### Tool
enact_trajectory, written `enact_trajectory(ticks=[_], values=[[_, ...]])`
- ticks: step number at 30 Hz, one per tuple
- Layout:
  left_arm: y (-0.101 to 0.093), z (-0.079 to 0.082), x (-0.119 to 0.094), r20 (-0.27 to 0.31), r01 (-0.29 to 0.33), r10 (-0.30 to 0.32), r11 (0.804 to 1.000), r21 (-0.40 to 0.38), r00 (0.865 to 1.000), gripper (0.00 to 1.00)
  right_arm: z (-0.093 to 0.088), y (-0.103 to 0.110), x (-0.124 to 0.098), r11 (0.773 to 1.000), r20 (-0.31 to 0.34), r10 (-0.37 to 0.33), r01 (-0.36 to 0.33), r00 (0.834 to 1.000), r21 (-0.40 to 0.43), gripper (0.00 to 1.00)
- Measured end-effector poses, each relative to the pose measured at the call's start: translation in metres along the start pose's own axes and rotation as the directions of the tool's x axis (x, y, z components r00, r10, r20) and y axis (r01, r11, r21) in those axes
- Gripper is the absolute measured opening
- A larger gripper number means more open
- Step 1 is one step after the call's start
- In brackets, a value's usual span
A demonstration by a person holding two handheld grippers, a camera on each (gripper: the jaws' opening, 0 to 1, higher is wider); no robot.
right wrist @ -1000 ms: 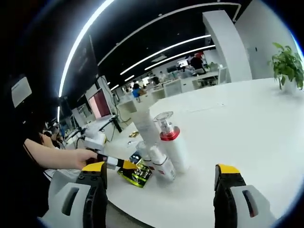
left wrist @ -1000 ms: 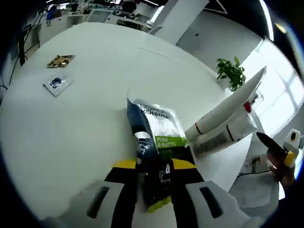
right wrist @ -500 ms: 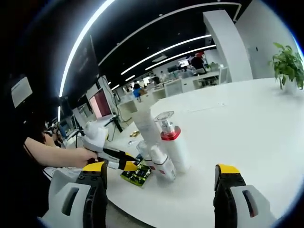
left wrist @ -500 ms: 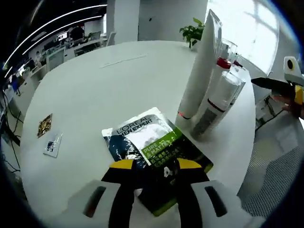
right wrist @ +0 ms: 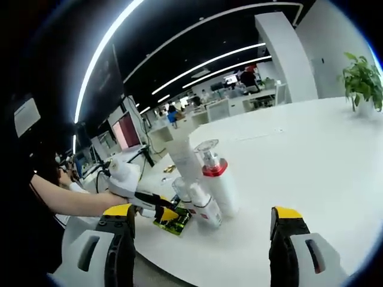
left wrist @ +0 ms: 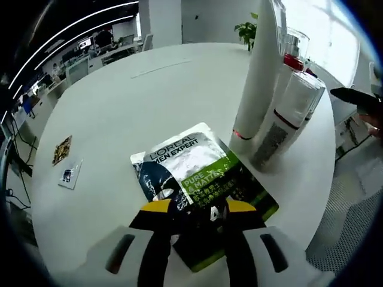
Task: Arrange the skincare products in the storage area until every visible bottle or jar stands upright without overlapping.
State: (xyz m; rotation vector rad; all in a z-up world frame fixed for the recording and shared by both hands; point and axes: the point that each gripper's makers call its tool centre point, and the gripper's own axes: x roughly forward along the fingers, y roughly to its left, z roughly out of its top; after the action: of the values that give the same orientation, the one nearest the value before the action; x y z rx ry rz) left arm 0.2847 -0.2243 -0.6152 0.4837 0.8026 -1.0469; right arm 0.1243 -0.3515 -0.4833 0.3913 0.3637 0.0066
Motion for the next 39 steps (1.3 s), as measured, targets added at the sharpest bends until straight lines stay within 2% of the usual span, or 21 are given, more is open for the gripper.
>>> enact_trajectory(ticks=[5,6,7,8,10,12,18,24,27,30,32,36,39], values=[[-0.002,0.001,0.001,0.005,0.017,-0.018,1.000,0.016,1.000,0.33,0.000,0.000,0.000,1.000,-0.003,-0.001,0.001,1.000,0.001,0.99],[-0.001,0.004,-0.001,0.025,0.028,-0.028,1.000,0.014,0.999,0.35,-0.001,0.000,0.000,1.000,-0.004,-0.002,0.002,1.000,0.002,0.99],[0.001,0.012,-0.002,0.069,0.036,-0.037,0.999,0.017,0.997,0.37,-0.001,0.000,0.000,1.000,-0.006,-0.003,0.003,1.000,0.002,0.99],[0.003,0.017,-0.004,0.097,0.036,-0.038,0.999,0.022,0.995,0.37,-0.001,0.000,0.000,1.000,-0.006,-0.003,0.003,1.000,0.002,0.99],[0.012,0.022,-0.014,0.116,0.028,-0.030,0.999,0.015,0.993,0.38,-0.001,-0.001,0.000,1.000,-0.008,-0.002,0.002,1.000,0.006,0.99],[0.033,0.027,-0.020,0.136,0.006,-0.004,1.000,-0.014,0.991,0.38,-0.001,0.000,0.000,1.000,-0.006,0.001,-0.001,1.000,0.014,0.99],[0.080,0.021,-0.029,0.120,-0.056,0.059,0.998,-0.025,0.991,0.41,-0.002,-0.002,0.004,0.999,-0.011,0.000,0.000,1.000,0.032,0.99],[0.107,0.017,-0.038,0.116,-0.085,0.090,0.995,-0.046,0.989,0.44,-0.010,-0.004,0.012,1.000,-0.042,-0.001,0.002,0.999,0.025,0.99],[0.111,0.017,-0.040,0.110,-0.087,0.093,0.995,-0.056,0.990,0.46,-0.013,-0.002,0.014,1.000,-0.060,0.005,-0.004,0.998,0.015,0.99],[0.128,0.014,-0.044,0.101,-0.102,0.107,0.993,-0.057,0.989,0.47,-0.014,-0.003,0.014,1.000,-0.061,0.005,-0.004,0.998,0.019,0.99],[0.126,0.015,-0.047,0.108,-0.101,0.110,0.992,-0.080,0.988,0.48,-0.013,-0.004,0.013,1.000,-0.056,0.004,-0.003,0.998,0.025,0.99],[0.134,0.011,-0.055,0.139,-0.085,0.105,0.987,-0.138,0.985,0.57,-0.013,-0.003,0.013,0.999,-0.059,0.004,-0.002,0.998,0.032,0.99],[0.127,0.009,-0.064,0.153,-0.079,0.105,0.983,-0.164,0.983,0.64,-0.014,-0.002,0.013,1.000,-0.061,0.008,-0.006,0.998,0.028,0.99]])
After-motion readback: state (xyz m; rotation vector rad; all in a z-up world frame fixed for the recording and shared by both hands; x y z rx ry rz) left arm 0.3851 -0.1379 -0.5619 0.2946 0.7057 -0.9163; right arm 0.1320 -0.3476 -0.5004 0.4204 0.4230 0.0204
